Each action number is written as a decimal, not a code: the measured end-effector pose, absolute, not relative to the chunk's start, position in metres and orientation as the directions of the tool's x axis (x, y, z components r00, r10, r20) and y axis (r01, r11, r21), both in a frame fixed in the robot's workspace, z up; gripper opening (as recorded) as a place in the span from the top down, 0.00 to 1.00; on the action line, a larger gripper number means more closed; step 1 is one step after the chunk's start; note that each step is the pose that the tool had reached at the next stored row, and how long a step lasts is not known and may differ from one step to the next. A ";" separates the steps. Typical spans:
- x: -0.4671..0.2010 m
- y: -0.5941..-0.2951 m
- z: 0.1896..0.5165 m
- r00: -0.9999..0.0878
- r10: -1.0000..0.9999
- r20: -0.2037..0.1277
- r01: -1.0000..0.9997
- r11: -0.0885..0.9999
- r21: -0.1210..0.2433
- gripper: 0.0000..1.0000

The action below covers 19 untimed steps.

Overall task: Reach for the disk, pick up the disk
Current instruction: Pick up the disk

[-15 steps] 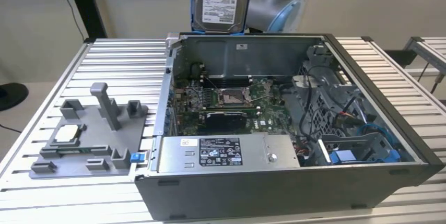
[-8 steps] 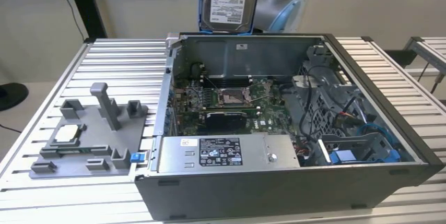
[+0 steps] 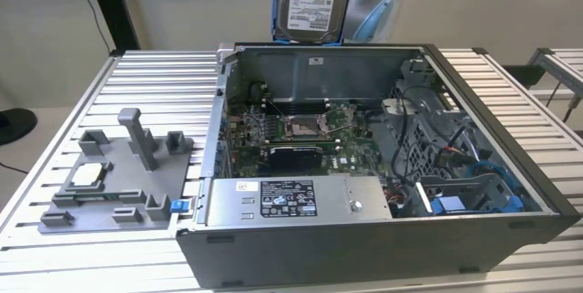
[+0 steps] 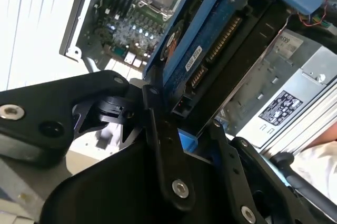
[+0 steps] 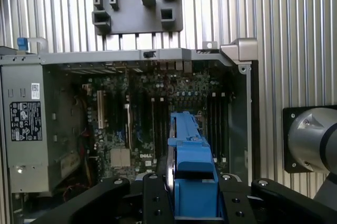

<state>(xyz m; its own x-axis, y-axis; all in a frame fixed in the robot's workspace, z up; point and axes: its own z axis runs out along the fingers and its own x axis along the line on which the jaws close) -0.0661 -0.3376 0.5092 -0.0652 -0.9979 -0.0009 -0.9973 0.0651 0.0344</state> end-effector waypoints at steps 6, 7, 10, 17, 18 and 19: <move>-0.050 -0.338 0.509 -0.065 -0.998 -0.001 -0.997 0.065 0.035 1.00; -0.047 -0.338 0.509 -0.065 -0.998 -0.001 -0.997 0.065 0.035 1.00; -0.040 -0.338 0.509 -0.065 -0.998 -0.001 -0.997 0.065 0.035 1.00; -0.018 -0.339 0.509 -0.065 -0.998 -0.001 -0.997 0.065 0.037 1.00; -0.015 -0.340 0.509 -0.065 -0.998 -0.001 -0.997 0.065 0.037 1.00; -0.011 -0.341 0.509 -0.065 -0.998 -0.001 -0.997 0.065 0.037 1.00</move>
